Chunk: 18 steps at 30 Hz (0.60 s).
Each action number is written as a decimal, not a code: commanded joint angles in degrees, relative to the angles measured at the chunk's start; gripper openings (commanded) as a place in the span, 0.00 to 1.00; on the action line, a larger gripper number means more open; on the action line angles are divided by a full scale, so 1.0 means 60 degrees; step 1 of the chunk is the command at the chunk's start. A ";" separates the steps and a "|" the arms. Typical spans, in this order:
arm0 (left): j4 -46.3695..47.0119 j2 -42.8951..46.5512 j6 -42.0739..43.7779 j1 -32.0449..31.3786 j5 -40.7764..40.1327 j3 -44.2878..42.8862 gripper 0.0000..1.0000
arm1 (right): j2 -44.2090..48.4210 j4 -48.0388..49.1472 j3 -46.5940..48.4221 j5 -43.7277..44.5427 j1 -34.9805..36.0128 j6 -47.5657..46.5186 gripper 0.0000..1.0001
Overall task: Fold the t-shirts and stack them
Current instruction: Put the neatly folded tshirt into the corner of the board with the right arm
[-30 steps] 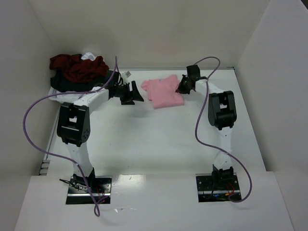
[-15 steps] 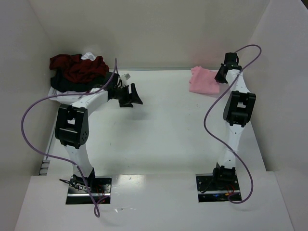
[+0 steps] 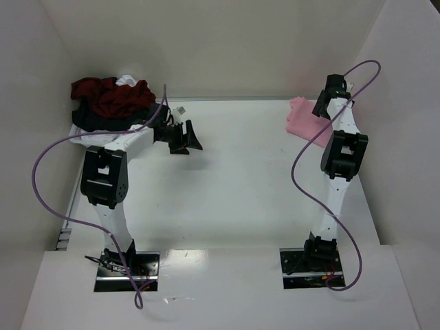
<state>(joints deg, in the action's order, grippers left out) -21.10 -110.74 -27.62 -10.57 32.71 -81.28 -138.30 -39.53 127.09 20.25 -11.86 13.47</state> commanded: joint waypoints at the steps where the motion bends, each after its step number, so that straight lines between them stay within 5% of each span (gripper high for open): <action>1: -0.0129 -0.0074 0.0355 0.0033 0.0349 -0.0545 0.81 | 0.0519 -0.0180 0.0103 0.0712 0.0028 0.0010 0.94; 5: -0.0232 0.0131 0.0355 0.0033 0.0233 -0.0634 0.81 | 0.1529 -0.0414 -0.0291 0.0494 0.0232 0.0098 1.00; 18: -0.0804 0.2604 0.1217 0.0033 -0.2166 -0.0824 0.98 | 0.8149 0.2150 -0.6396 -0.2040 0.0614 0.0771 1.00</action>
<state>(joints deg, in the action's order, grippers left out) -25.04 -100.47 -23.75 -10.59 25.04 -83.81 -95.02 -31.38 94.08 12.91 -7.86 16.14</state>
